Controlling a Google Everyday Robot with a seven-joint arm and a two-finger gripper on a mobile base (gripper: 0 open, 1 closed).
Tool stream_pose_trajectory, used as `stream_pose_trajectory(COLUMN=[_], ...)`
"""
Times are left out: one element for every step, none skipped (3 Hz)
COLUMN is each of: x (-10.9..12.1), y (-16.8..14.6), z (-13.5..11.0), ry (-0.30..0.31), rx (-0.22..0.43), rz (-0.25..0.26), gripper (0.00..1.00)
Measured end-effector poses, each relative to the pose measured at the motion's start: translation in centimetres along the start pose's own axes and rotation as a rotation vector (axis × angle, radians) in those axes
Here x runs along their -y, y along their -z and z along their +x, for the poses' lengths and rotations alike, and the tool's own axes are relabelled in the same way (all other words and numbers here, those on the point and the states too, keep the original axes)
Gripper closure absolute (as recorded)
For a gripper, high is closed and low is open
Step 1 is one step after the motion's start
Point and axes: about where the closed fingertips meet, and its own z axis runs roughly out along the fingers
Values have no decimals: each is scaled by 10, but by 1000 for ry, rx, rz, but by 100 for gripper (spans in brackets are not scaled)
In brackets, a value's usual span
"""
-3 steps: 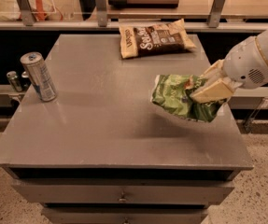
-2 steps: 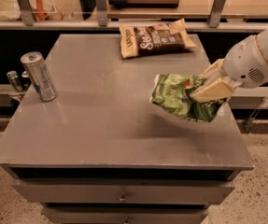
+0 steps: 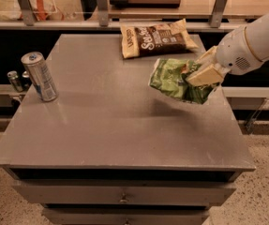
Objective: Move green jalapeno chip bag near brown chip bag
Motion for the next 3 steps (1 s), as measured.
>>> stream_pose_trajectory(x=[46, 94, 137], y=[-12, -18, -23], z=[-10, -14, -9], ry=[6, -19, -68], rx=[-4, 2, 9], rz=[64, 143, 227], gripper=[100, 100, 100])
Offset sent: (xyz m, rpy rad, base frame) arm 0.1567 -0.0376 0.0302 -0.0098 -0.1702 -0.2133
